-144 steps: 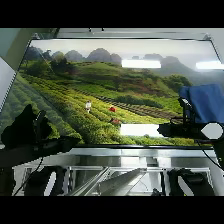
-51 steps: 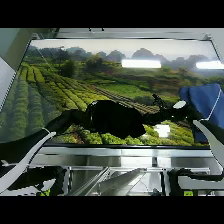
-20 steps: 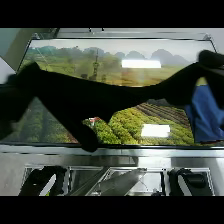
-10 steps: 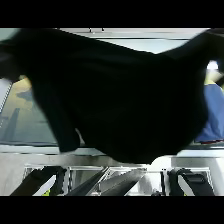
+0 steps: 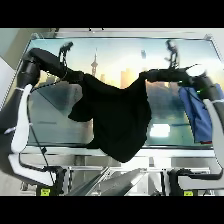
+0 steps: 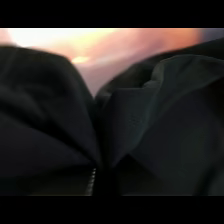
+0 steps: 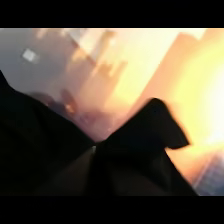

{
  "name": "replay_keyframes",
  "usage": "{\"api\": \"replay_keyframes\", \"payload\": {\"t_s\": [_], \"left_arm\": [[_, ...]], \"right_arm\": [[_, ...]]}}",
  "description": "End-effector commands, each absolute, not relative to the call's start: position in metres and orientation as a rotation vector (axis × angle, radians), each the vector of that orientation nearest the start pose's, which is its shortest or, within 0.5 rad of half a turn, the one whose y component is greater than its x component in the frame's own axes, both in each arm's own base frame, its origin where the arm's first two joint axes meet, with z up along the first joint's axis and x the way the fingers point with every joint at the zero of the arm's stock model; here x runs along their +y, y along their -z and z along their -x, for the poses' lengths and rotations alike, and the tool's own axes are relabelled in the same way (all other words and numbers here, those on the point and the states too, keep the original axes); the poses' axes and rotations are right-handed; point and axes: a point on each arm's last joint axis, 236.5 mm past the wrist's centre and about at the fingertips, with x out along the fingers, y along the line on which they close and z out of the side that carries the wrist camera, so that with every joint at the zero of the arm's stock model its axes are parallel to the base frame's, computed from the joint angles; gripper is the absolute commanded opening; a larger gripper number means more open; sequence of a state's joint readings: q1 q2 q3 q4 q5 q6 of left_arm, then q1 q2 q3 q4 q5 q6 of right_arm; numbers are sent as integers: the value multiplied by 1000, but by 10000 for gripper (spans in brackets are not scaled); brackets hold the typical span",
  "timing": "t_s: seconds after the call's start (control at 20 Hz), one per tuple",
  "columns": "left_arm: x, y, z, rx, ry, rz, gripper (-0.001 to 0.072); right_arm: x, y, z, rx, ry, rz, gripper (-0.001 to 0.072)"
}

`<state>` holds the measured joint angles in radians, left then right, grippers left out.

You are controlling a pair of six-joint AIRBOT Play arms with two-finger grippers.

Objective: Fold the shirts.

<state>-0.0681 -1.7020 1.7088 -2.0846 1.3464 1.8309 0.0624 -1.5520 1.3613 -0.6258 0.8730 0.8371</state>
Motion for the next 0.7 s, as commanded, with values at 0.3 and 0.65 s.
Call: {"api": "replay_keyframes", "payload": {"t_s": [0.3,0.65], "left_arm": [[-40,-35,-473,1385,499,302,698],[-11,42,-361,1625,407,546,698]], "right_arm": [[87,-95,-467,900,-604,-478,466],[80,-24,-321,1118,-470,-725,463]]}}
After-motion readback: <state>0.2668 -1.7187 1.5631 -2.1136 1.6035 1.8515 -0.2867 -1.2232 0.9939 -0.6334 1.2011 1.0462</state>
